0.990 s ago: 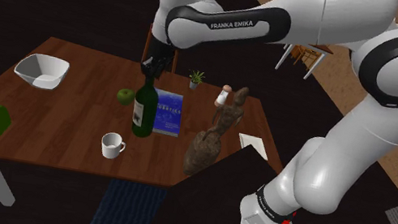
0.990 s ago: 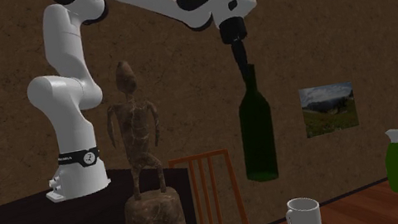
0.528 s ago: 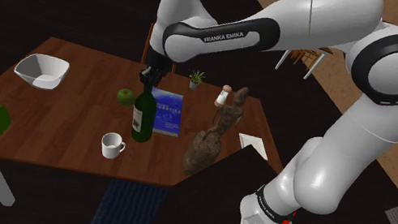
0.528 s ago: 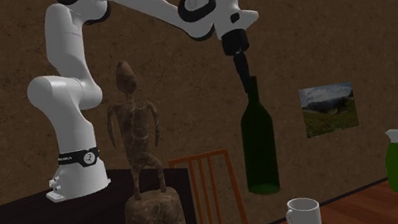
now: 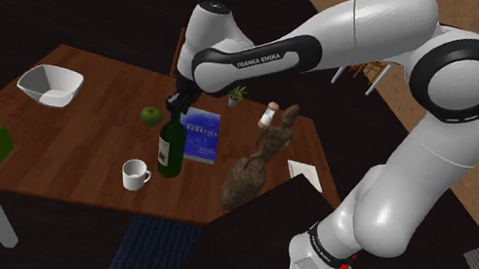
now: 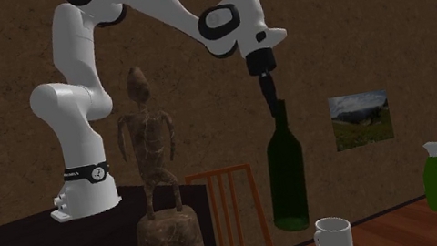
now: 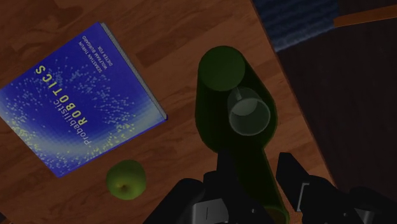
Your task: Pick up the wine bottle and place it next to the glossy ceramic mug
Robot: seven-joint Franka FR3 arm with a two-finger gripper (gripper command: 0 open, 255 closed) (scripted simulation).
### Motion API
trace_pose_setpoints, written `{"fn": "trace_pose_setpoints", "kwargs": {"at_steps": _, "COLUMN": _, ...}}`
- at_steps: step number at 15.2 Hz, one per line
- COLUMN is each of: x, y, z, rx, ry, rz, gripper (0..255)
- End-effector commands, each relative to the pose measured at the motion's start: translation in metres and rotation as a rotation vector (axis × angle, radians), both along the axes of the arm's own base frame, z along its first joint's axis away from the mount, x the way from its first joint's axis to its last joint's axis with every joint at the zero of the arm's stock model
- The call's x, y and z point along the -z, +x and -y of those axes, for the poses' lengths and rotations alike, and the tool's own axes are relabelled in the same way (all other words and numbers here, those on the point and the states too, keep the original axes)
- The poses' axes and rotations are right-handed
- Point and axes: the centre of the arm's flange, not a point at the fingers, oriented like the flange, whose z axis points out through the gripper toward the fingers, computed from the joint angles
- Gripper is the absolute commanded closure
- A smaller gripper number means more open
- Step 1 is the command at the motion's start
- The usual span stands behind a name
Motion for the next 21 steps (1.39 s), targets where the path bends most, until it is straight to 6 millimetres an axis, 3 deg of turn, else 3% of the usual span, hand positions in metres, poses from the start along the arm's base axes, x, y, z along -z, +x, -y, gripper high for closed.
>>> {"fn": "trace_pose_setpoints", "kwargs": {"at_steps": 1, "x": 0.011, "y": 0.0, "z": 0.0, "rx": 0.0, "ry": 0.0, "rz": 0.001, "gripper": 255}}
{"fn": "trace_pose_setpoints", "kwargs": {"at_steps": 21, "x": 0.116, "y": 0.0, "z": 0.0, "rx": 0.0, "ry": 0.0, "rz": 0.001, "gripper": 255}}
